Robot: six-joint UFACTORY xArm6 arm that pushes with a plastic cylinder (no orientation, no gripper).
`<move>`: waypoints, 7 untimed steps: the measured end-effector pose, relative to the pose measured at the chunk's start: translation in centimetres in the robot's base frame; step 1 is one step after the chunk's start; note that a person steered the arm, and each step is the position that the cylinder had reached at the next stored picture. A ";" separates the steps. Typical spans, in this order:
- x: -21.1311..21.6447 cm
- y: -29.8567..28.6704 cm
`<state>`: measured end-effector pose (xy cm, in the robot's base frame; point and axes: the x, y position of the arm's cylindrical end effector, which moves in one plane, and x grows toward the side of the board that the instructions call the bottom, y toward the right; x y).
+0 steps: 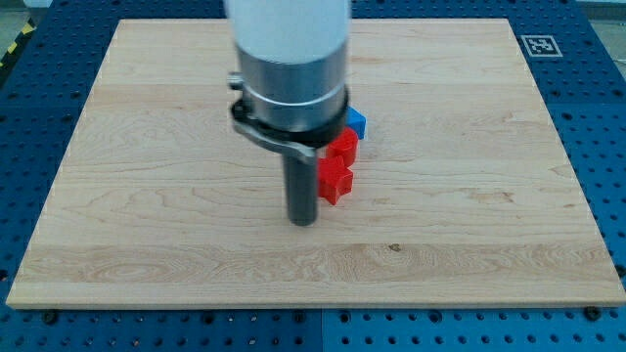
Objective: Move the red star below the blue cube
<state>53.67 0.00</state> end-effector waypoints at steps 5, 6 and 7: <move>-0.9 3.8; -1.3 2.4; -2.1 1.2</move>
<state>51.59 1.18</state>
